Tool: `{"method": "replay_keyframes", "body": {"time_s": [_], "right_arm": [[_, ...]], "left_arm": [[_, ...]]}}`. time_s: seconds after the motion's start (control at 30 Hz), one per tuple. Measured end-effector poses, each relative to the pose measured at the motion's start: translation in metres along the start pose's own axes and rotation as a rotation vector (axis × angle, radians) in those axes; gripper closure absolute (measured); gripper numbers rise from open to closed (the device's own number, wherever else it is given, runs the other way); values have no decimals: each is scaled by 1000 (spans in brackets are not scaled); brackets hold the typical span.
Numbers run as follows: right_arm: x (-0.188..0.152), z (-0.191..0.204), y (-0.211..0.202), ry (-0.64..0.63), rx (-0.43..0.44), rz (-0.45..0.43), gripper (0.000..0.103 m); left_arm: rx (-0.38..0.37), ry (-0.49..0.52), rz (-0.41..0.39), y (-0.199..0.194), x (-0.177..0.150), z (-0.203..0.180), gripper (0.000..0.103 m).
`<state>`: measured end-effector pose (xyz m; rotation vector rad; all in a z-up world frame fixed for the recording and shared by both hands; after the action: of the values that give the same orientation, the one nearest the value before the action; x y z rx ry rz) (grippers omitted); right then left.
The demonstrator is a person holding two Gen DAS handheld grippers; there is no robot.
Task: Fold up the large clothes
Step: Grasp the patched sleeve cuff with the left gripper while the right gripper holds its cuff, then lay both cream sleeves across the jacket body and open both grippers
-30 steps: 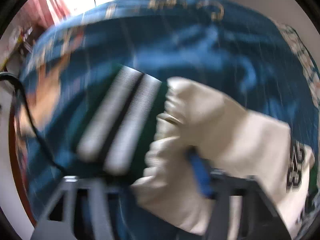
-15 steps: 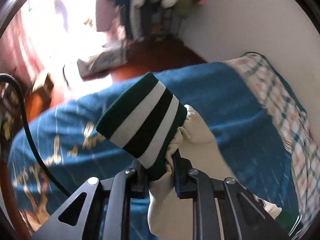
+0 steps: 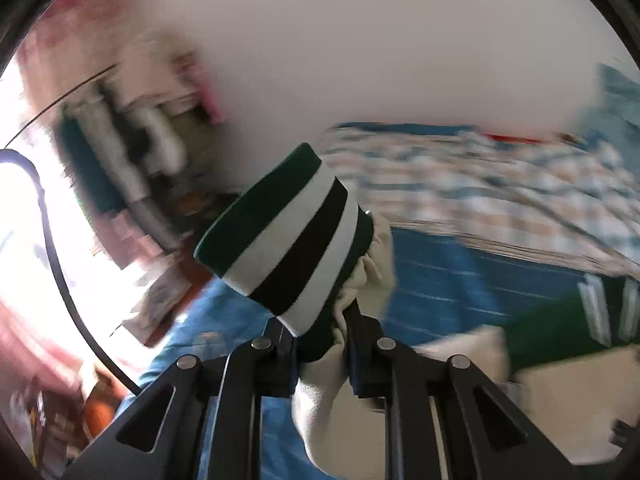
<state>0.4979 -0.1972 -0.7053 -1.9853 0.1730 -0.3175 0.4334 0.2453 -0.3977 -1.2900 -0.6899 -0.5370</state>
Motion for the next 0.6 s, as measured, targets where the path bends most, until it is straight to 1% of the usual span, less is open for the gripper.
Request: {"method": "replay_keyframes", "body": {"time_s": [0.07,0.13,0.2,0.27,0.3,0.33,0.37,0.4,0.43,0.47,0.53,0.57,0.6], "right_arm": [[-4,-20,12,28,-7,10,17],[-6,-38,20,57,0,14,17],[-9,-55,28,94,30,24,17],[-11,-73,36,143,63,45,17],[-7,-87,40,164,73,58,17],[-11,-102,45,191,84,73,17],[-15,-119,50,225,100,89,17],[-19,-133,54,250,111,99,17],[-23,-152,61,277,121,114,17],[-33,-173,70,304,124,139,17],[-50,-202,85,345,138,169,17],[-57,-214,91,357,145,183,17],[-68,-230,101,376,152,210,17]], "left_arm": [[-65,62,16,-7,1,-55,89],[-150,114,38,-16,-3,-114,89],[-238,150,66,-22,-12,-177,89],[-303,176,90,-25,-19,-225,89],[-337,194,104,-28,-20,-256,89],[-391,209,124,-30,-28,-293,89],[-418,219,141,-33,-31,-316,89],[-468,227,168,-33,-41,-352,89],[-502,233,181,-35,-48,-376,89],[-531,256,203,-36,-57,-401,89],[-573,300,284,-30,-87,-453,88],[-580,314,315,-25,-100,-469,87],[-569,330,348,-20,-115,-485,84]]}}
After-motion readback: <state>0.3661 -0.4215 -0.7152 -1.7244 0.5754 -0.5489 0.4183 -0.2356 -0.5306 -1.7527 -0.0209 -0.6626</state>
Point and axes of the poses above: each gripper's, at about its wrist camera, not at the fingertips, and y roughly the way its jaws point, z to its left, x to its top, the point moved 7 cm from there along y, roughly the way its jaws point, and after that the axes turned 11 degrees about -x, right-handed, at the moved point
